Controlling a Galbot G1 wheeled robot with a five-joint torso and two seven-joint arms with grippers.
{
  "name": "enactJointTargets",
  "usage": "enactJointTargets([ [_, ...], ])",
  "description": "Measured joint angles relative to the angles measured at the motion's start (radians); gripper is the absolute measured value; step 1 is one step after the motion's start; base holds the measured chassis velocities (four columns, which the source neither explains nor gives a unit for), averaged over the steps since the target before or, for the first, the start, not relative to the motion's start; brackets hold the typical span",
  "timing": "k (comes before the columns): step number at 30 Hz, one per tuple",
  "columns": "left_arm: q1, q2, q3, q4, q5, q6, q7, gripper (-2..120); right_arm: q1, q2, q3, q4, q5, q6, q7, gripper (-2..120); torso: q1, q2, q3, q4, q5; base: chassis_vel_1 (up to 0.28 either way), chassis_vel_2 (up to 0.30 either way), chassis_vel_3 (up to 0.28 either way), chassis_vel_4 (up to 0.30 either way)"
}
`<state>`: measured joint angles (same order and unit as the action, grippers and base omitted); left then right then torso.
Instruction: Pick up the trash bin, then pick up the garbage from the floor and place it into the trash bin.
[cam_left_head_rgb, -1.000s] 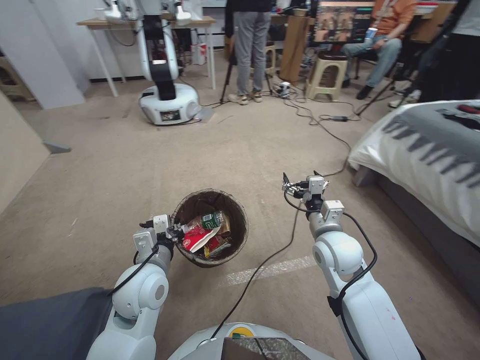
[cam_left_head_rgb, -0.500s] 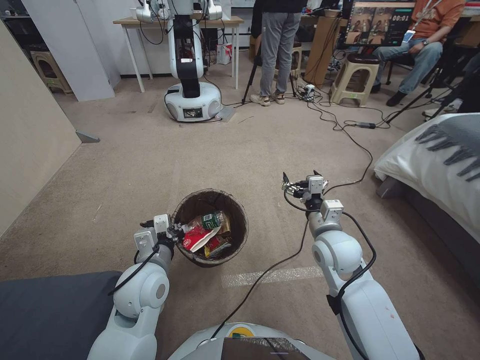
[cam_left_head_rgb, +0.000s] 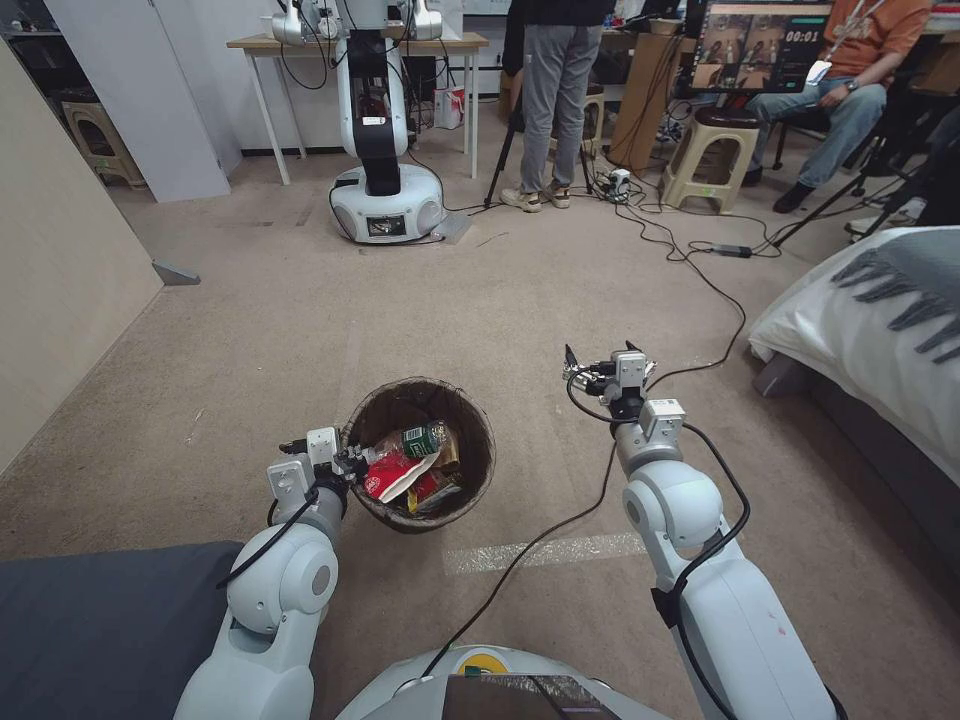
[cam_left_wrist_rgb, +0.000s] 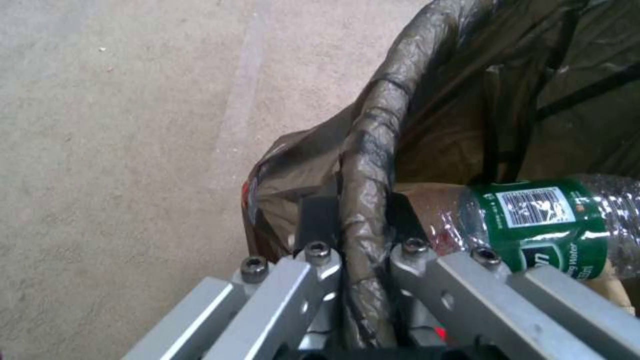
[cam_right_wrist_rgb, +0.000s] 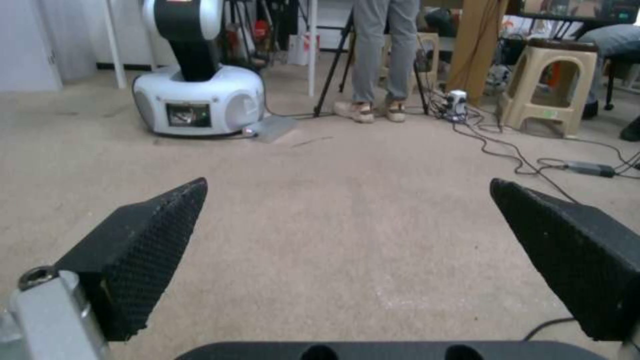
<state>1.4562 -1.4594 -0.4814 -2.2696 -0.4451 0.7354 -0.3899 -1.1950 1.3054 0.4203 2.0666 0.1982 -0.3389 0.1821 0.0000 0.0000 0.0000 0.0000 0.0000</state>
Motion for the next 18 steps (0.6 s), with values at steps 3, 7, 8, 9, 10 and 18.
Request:
enactJointTargets([
  [3,-0.007,0.001,-0.002,0.006,0.000,0.000,-0.006,2,0.000,-0.001,0.000,0.000,0.000,0.000,0.000,100,0.000,0.000,0.000,0.0000,0.0000,0.000,0.000,0.000,0.000],
  [7,-0.031,0.010,-0.005,0.023,-0.010,0.000,-0.024,2,-0.001,-0.001,0.000,0.000,0.000,0.000,-0.001,100,0.000,0.000,0.000,0.0001,0.0000,0.000,0.000,0.000,0.000],
  [8,-0.043,0.016,-0.005,0.035,-0.014,0.000,-0.029,2,-0.002,-0.001,0.000,0.000,0.000,0.000,-0.001,100,0.000,0.000,0.000,0.0000,0.0000,0.000,0.000,0.000,0.000],
  [9,-0.054,0.020,-0.007,0.046,-0.018,0.000,-0.034,2,-0.002,-0.002,-0.001,0.000,0.000,-0.001,-0.001,100,0.000,0.000,0.000,0.0000,0.0000,0.000,0.000,0.000,0.000],
  [10,-0.072,0.027,-0.010,0.064,-0.029,0.000,-0.041,2,-0.002,-0.002,-0.003,0.000,0.000,-0.001,-0.001,100,0.000,0.000,0.000,0.0001,0.0000,0.000,0.000,0.000,0.000],
  [18,-0.163,0.050,-0.017,0.159,-0.104,0.000,-0.078,2,-0.005,-0.003,-0.008,-0.001,-0.001,-0.003,-0.001,100,0.000,0.000,0.000,-0.0002,-0.0002,0.000,0.000,0.000,0.000],
])
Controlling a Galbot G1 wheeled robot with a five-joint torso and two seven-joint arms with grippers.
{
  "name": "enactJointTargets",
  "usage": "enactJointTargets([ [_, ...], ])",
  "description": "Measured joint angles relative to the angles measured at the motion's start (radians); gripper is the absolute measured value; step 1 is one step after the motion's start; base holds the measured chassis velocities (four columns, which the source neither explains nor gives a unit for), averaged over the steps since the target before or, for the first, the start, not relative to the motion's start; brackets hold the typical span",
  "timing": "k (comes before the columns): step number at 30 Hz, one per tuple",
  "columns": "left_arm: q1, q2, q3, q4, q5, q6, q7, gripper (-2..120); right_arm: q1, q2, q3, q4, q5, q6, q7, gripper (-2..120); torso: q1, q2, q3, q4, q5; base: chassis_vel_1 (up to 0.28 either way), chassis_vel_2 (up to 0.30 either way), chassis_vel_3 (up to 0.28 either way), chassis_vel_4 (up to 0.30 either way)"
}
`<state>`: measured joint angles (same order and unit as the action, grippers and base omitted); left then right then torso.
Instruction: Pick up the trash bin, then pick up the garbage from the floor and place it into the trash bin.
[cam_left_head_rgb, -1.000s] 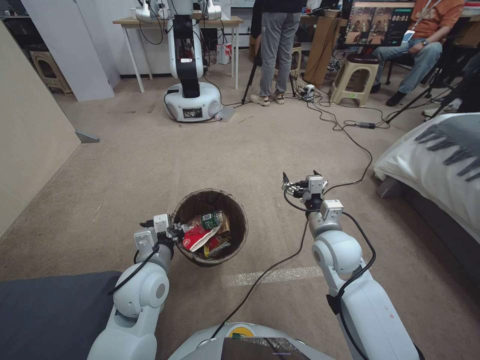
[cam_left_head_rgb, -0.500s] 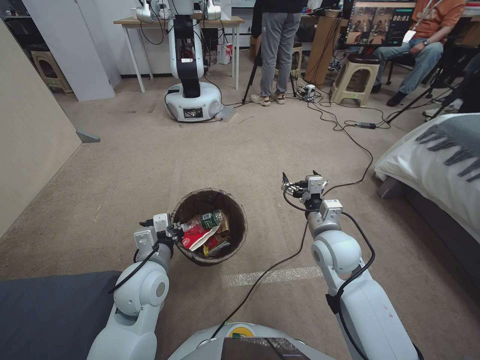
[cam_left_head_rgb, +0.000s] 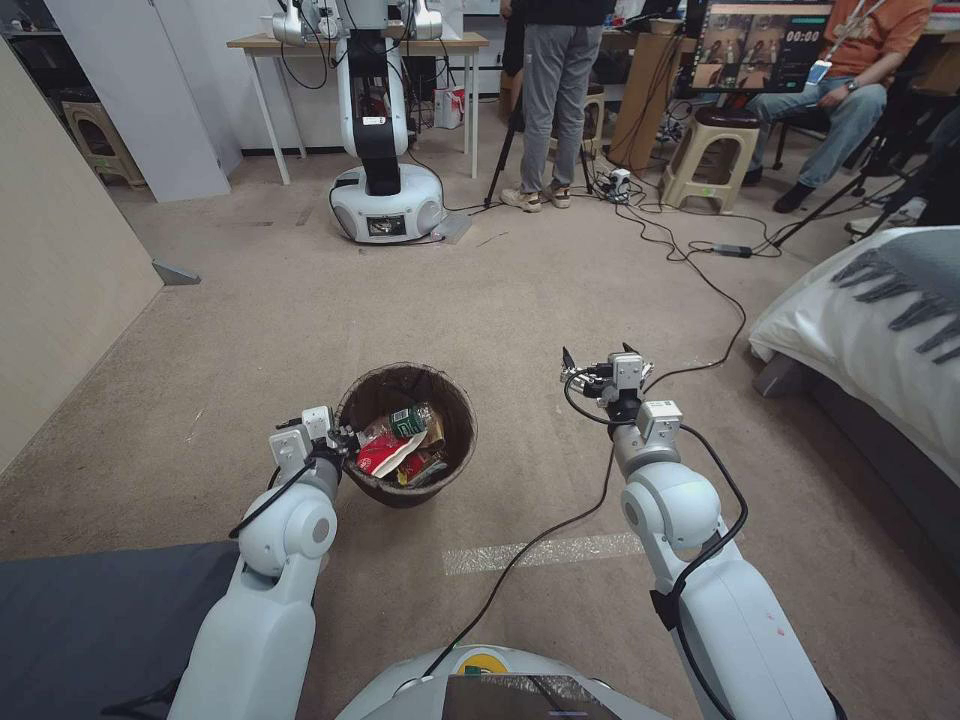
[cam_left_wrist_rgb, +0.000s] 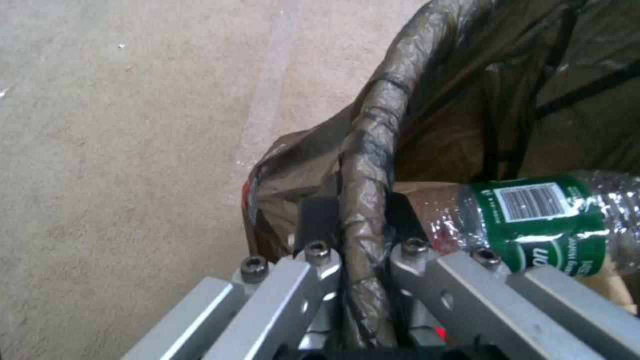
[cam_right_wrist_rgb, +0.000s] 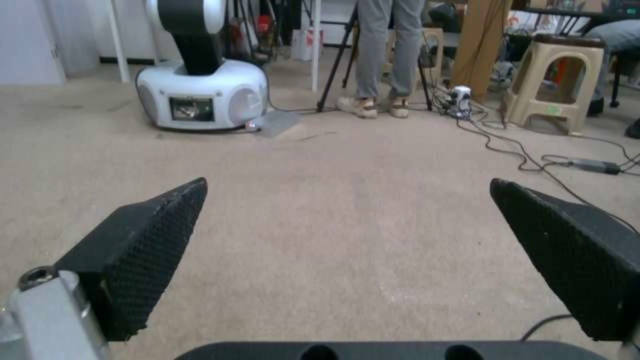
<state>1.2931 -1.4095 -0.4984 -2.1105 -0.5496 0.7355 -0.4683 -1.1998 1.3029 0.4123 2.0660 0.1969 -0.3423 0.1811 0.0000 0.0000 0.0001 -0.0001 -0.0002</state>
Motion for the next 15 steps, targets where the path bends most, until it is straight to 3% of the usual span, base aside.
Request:
enactJointTargets([
  [6,-0.067,0.003,-0.008,0.114,-0.019,0.000,-0.014,2,-0.008,-0.001,0.001,0.003,-0.001,-0.001,0.000,100,0.000,0.000,0.000,0.0000,0.0001,0.000,0.000,0.000,0.000],
  [15,-0.108,-0.004,-0.013,0.203,-0.034,0.000,-0.022,2,-0.017,-0.003,0.008,0.004,-0.002,-0.001,0.000,100,0.000,0.000,0.000,0.0001,0.0002,0.000,0.000,0.000,0.000],
])
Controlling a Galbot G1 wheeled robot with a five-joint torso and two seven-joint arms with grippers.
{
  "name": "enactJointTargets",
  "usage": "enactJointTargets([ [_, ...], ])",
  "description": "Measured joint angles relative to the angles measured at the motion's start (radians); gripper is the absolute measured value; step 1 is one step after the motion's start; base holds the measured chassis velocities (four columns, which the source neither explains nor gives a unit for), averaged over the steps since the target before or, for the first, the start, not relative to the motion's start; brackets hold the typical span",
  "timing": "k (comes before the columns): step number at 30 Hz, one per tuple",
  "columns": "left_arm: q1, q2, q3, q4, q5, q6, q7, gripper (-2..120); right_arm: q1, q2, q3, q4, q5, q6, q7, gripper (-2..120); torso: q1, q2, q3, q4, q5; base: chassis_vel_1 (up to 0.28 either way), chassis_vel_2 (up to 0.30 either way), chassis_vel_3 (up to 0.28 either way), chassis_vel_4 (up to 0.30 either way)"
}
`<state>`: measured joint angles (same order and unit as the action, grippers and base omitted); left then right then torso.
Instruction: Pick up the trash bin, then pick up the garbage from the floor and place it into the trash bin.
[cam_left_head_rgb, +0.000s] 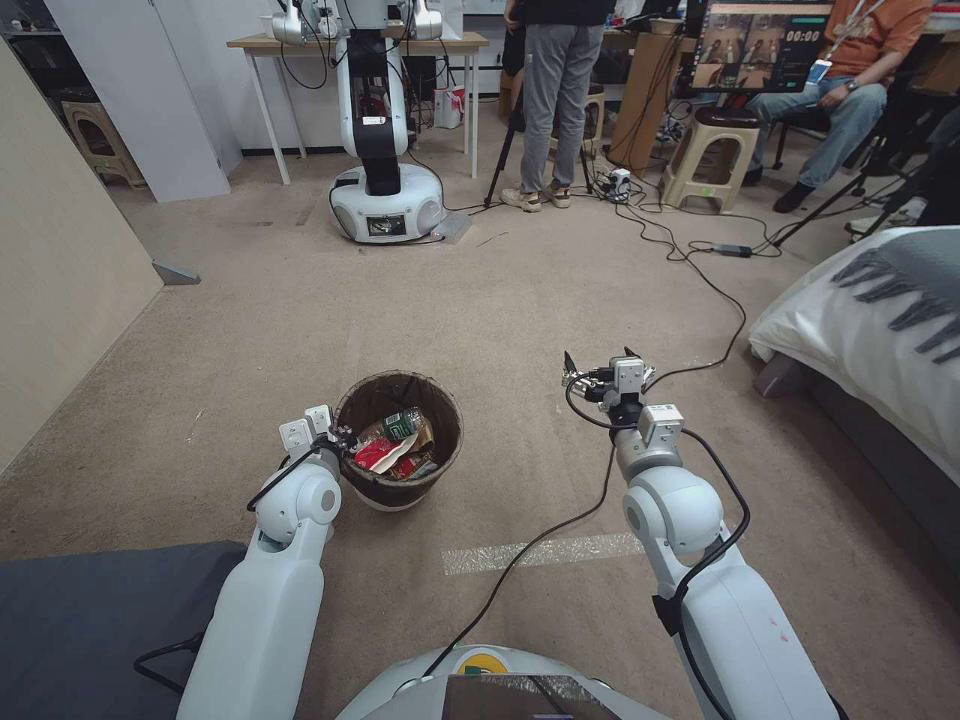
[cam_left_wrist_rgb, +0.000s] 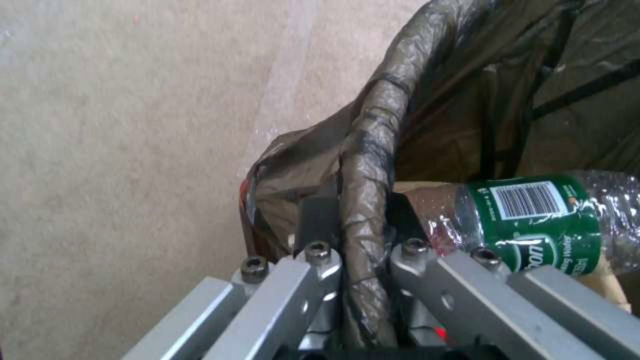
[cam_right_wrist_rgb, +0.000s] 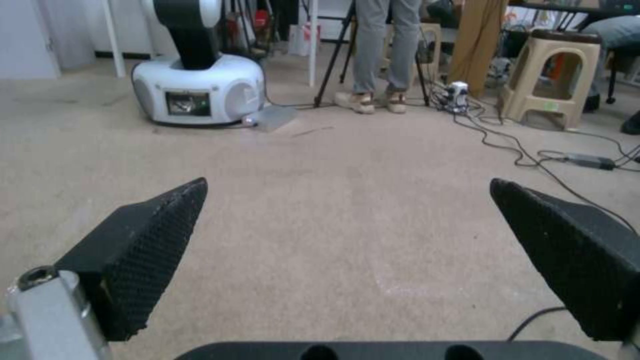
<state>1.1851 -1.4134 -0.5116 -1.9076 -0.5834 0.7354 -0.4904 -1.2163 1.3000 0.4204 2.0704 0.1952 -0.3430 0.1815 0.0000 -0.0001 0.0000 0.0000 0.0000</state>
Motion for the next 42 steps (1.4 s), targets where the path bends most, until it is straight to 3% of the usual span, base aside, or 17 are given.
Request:
enactJointTargets([
  [9,-0.023,-0.012,-0.010,0.088,-0.010,-0.004,-0.005,2,-0.001,0.001,0.004,0.000,0.000,0.004,0.000,100,0.000,0.000,0.000,0.0005,0.0010,0.000,0.000,0.000,0.000],
  [21,-0.028,-0.019,-0.011,0.111,-0.007,-0.005,0.000,2,-0.001,0.000,0.011,-0.003,0.000,0.007,0.000,100,0.000,0.000,0.000,0.0002,0.0002,0.000,0.000,0.000,0.000],
  [25,-0.027,-0.018,-0.010,0.112,-0.007,-0.003,0.002,19,0.004,0.001,0.009,-0.005,0.000,0.007,0.000,100,0.000,0.000,0.000,-0.0002,-0.0012,0.000,0.000,0.000,0.000],
  [29,-0.027,-0.018,-0.009,0.111,-0.008,-0.002,0.002,28,0.005,0.002,0.007,-0.006,0.000,0.007,-0.001,100,0.000,0.000,0.000,-0.0004,-0.0008,0.000,0.000,0.000,0.000],
  [32,-0.026,-0.018,-0.009,0.106,-0.008,-0.001,0.003,43,0.004,0.003,0.006,-0.007,-0.002,0.007,-0.001,100,0.000,0.000,0.000,-0.0003,-0.0006,0.000,0.000,0.000,0.000],
  [40,-0.022,-0.019,-0.004,0.084,-0.009,0.003,0.003,65,0.001,0.004,0.006,-0.007,-0.006,0.007,-0.002,100,0.000,0.000,0.000,-0.0003,-0.0009,0.000,0.000,0.000,0.000],
  [42,-0.020,-0.019,-0.005,0.065,-0.009,0.003,0.002,75,-0.002,0.005,0.006,-0.006,-0.008,0.007,-0.002,100,0.000,0.000,0.000,-0.0003,-0.0001,0.000,0.000,0.000,0.000],
])
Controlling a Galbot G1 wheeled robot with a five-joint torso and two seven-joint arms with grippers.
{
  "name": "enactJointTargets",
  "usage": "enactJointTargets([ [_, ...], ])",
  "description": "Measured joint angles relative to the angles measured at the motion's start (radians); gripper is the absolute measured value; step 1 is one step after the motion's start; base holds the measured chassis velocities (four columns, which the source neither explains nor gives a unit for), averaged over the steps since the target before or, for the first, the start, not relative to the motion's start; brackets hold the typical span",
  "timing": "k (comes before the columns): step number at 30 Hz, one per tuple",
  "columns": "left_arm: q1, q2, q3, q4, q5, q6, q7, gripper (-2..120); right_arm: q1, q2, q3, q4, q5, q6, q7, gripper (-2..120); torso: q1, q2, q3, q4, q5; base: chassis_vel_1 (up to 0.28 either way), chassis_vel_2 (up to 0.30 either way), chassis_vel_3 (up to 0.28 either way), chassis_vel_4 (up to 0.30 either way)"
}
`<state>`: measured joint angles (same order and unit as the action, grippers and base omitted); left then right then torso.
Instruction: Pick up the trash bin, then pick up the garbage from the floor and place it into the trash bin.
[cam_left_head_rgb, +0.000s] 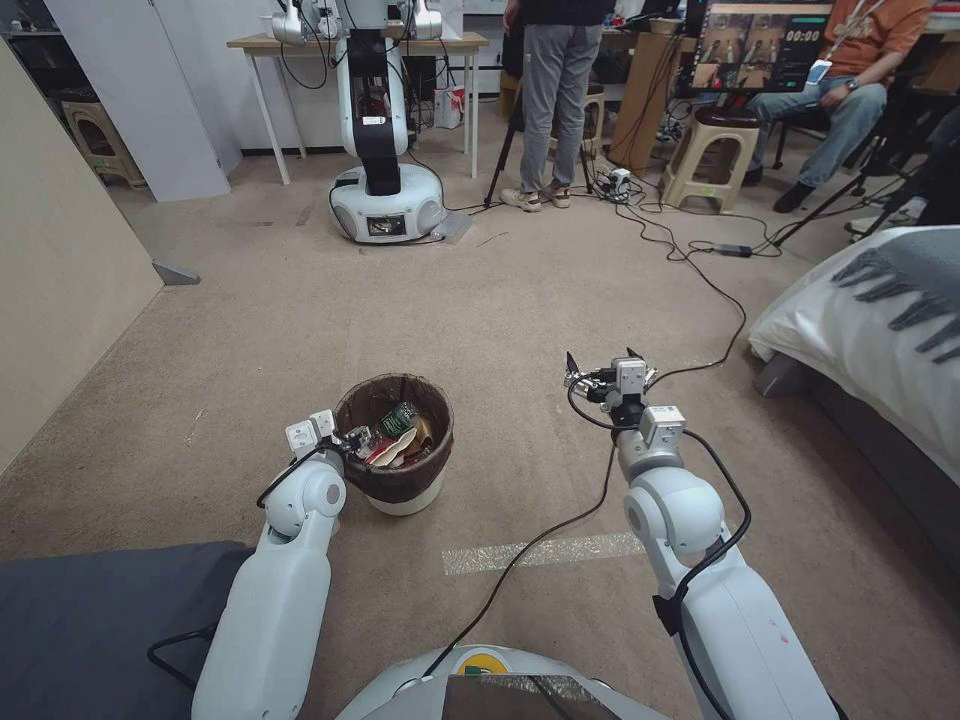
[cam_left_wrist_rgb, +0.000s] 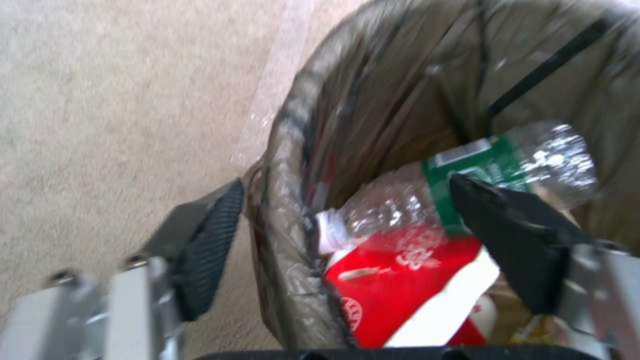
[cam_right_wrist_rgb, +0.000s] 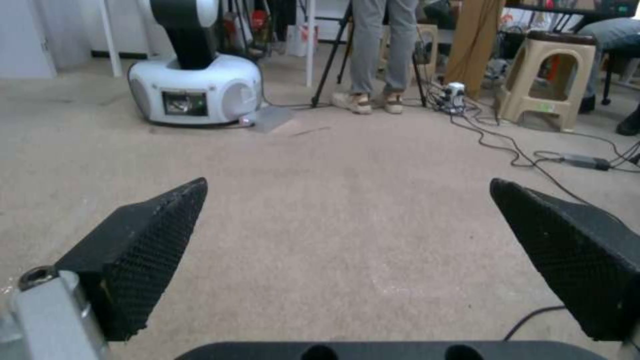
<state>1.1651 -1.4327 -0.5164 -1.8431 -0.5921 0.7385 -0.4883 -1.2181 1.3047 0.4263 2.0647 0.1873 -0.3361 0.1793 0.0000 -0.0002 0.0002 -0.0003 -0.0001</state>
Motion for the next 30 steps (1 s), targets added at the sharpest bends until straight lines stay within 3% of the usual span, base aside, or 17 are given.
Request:
enactJointTargets([
  [2,0.000,0.000,0.000,-0.002,0.000,0.000,0.000,75,0.000,0.000,0.000,0.000,0.000,0.000,0.000,100,0.000,0.000,0.000,0.0000,0.0000,0.000,0.000,0.000,0.000],
  [3,0.001,0.000,-0.001,-0.010,0.000,0.000,0.000,86,-0.001,0.000,0.000,0.001,-0.001,0.000,-0.001,100,0.000,0.000,0.000,0.0000,0.0001,0.000,0.000,0.000,0.000],
  [5,0.001,0.000,-0.001,-0.010,0.000,0.000,0.000,86,-0.001,0.000,0.000,0.001,-0.001,0.000,-0.001,100,0.000,0.000,0.000,0.0000,0.0001,0.000,0.000,0.000,0.000],
  [6,0.002,0.000,-0.002,-0.017,0.000,0.000,-0.001,97,-0.002,0.000,0.000,0.002,-0.001,0.000,-0.001,100,0.000,0.000,0.000,0.0001,0.0000,0.000,0.000,0.000,0.000],
  [18,0.007,-0.001,-0.005,-0.084,-0.011,-0.001,0.000,100,-0.008,0.000,0.001,0.008,-0.005,0.000,-0.003,100,0.000,0.000,0.000,0.0002,0.0000,0.000,0.000,0.000,0.000],
  [19,0.013,-0.002,-0.006,-0.136,-0.023,-0.001,0.000,100,-0.014,0.001,0.002,0.013,-0.007,0.000,-0.003,100,0.000,0.000,0.000,0.0002,0.0001,0.000,0.000,0.000,0.000],
  [23,0.019,0.000,-0.007,-0.188,-0.036,-0.001,0.002,100,-0.022,0.000,0.007,0.020,-0.009,0.000,-0.004,100,0.000,0.000,0.000,0.0003,0.0000,0.000,0.000,0.000,0.000],
  [25,0.030,0.006,-0.010,-0.235,-0.027,-0.002,0.028,100,-0.030,0.000,0.013,0.027,-0.012,0.000,-0.005,100,0.000,0.000,0.000,0.0003,0.0001,0.000,0.000,0.000,0.000],
  [28,0.035,0.009,-0.011,-0.247,-0.007,-0.007,0.043,100,-0.032,0.000,0.015,0.029,-0.014,0.001,-0.005,100,0.000,0.000,0.000,0.0004,0.0000,0.000,0.000,0.000,0.000],
  [30,0.078,0.022,-0.012,-0.294,0.127,-0.112,0.169,100,-0.052,0.003,0.023,0.038,-0.033,0.040,-0.022,100,0.000,0.000,0.000,0.0002,0.0006,0.000,0.000,0.000,0.000],
])
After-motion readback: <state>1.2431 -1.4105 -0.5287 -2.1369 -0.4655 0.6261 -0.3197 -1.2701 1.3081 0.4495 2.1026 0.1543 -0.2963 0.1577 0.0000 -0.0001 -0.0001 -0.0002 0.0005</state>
